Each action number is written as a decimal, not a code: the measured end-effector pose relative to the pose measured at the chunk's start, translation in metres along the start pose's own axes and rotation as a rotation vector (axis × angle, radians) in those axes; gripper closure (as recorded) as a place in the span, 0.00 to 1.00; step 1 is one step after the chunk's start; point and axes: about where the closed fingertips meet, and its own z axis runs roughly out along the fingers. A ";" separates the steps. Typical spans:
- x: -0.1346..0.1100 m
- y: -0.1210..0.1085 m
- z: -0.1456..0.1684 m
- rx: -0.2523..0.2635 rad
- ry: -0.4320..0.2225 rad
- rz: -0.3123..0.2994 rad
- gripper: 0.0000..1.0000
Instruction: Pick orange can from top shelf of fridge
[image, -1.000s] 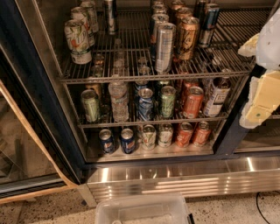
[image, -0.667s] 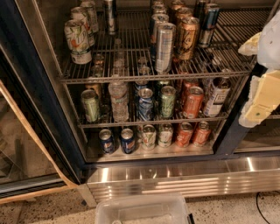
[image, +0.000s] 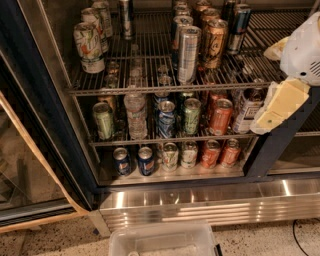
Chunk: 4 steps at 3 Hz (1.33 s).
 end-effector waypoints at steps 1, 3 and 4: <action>0.000 0.000 0.000 0.000 0.000 0.000 0.00; -0.042 -0.001 0.024 0.043 -0.171 0.007 0.00; -0.042 -0.001 0.024 0.043 -0.171 0.007 0.00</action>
Offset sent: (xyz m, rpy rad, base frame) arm 0.0136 0.0343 -0.0089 0.1264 -0.1094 0.0419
